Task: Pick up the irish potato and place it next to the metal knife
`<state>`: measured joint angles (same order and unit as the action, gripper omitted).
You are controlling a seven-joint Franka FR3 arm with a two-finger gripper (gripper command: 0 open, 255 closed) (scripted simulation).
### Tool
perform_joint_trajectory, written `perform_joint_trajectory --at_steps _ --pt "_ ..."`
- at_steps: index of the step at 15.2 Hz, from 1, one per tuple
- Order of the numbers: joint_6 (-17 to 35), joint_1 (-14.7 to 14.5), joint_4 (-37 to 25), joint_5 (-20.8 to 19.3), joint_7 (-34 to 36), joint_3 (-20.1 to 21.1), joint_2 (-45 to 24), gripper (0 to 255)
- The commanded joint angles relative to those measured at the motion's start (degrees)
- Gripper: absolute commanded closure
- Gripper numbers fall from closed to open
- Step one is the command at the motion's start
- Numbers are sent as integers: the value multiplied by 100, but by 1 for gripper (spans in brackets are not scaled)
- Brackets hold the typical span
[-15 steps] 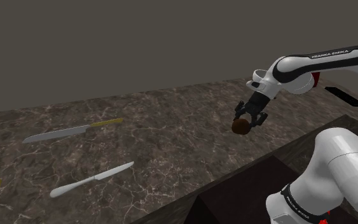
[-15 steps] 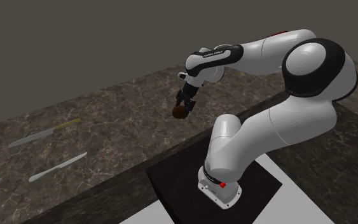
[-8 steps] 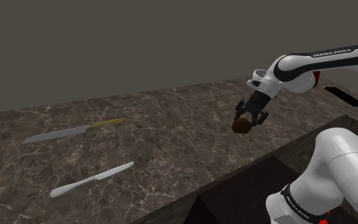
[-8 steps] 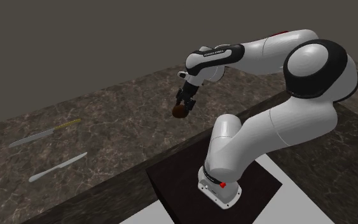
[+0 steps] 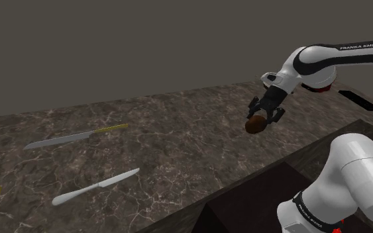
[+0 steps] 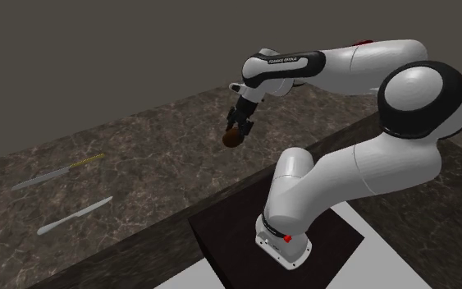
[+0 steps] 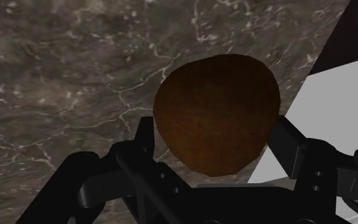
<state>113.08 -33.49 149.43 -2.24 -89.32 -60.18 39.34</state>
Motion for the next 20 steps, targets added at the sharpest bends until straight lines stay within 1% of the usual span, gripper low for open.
perform_joint_trajectory --at_steps 1,9,17,18,20 --pt "-160 65 -77 7 86 129 85 255" --pt "-754 218 -431 82 394 558 350 255" --pt "-1312 269 -855 198 668 901 519 255" --pt "-1349 270 -887 207 686 922 527 255" --pt "-1160 263 -635 335 929 1202 632 255"
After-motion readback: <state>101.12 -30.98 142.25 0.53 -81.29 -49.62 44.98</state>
